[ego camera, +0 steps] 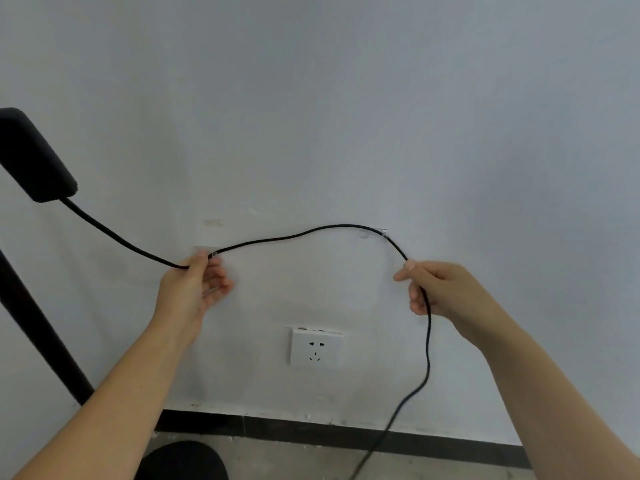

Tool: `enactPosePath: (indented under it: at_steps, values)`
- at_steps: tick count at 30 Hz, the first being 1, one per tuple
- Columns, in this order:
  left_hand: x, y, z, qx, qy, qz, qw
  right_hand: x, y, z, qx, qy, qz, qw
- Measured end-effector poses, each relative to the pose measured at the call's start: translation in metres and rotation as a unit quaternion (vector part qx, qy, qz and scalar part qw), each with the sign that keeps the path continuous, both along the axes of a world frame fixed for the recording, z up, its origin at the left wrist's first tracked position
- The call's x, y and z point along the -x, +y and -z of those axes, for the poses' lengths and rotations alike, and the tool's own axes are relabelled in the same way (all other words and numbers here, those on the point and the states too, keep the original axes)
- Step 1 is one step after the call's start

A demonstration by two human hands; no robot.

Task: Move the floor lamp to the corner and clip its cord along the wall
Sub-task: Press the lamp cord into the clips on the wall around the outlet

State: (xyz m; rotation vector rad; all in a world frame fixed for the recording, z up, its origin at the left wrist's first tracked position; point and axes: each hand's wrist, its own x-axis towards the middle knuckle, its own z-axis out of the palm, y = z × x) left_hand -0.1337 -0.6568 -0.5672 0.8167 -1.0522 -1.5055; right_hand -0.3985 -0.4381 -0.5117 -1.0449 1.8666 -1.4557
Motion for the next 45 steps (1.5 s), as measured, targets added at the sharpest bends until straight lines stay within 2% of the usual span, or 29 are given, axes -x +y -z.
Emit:
enactPosePath:
  at_steps: [3, 6, 14, 18, 23, 29, 31, 34, 37, 39, 42, 45]
  values:
    - [-0.001, -0.001, 0.001, 0.008, -0.006, -0.004, 1.0, 0.026, 0.037, 0.031, 0.017, -0.026, 0.035, 0.999]
    - [0.001, -0.001, 0.003, 0.011, -0.003, -0.012, 1.0, 0.039, 0.053, 0.07, 0.036, -0.1, 0.098, 0.99]
    - [-0.002, -0.005, 0.004, 0.013, -0.017, -0.012, 1.0, 0.022, 0.032, 0.13, 0.083, -0.244, 0.168, 0.952]
    - [-0.002, -0.005, 0.006, 0.023, -0.024, -0.018, 0.999, 0.014, 0.023, 0.14, 0.086, -0.277, 0.185, 0.939]
    - [-0.002, -0.006, 0.006, 0.024, -0.026, -0.015, 0.999, 0.011, 0.023, 0.141, 0.077, -0.246, 0.18, 0.949]
    - [-0.002, -0.006, 0.005, 0.024, -0.028, -0.014, 0.999, 0.017, 0.017, 0.128, 0.099, -0.094, 0.207, 0.969]
    - [-0.002, -0.006, 0.005, 0.022, -0.028, -0.011, 0.999, 0.017, 0.014, 0.126, 0.1, -0.069, 0.213, 0.969]
    - [-0.002, -0.006, 0.005, 0.02, -0.027, -0.014, 0.999, 0.016, 0.015, 0.129, 0.1, -0.103, 0.223, 0.964]
    - [-0.002, -0.006, 0.004, 0.015, -0.029, -0.014, 0.999, 0.01, 0.019, 0.144, 0.082, -0.255, 0.186, 0.945]
    - [-0.003, -0.004, 0.002, 0.011, -0.031, -0.015, 0.999, 0.0, 0.02, 0.162, 0.052, -0.3, 0.175, 0.936]
    - [-0.003, 0.0, -0.001, 0.006, -0.034, -0.019, 0.999, -0.021, 0.013, 0.188, -0.004, -0.225, 0.174, 0.959]
    - [-0.003, 0.003, -0.004, 0.004, -0.04, -0.02, 0.999, -0.044, -0.004, 0.205, -0.102, -0.134, 0.113, 0.979]
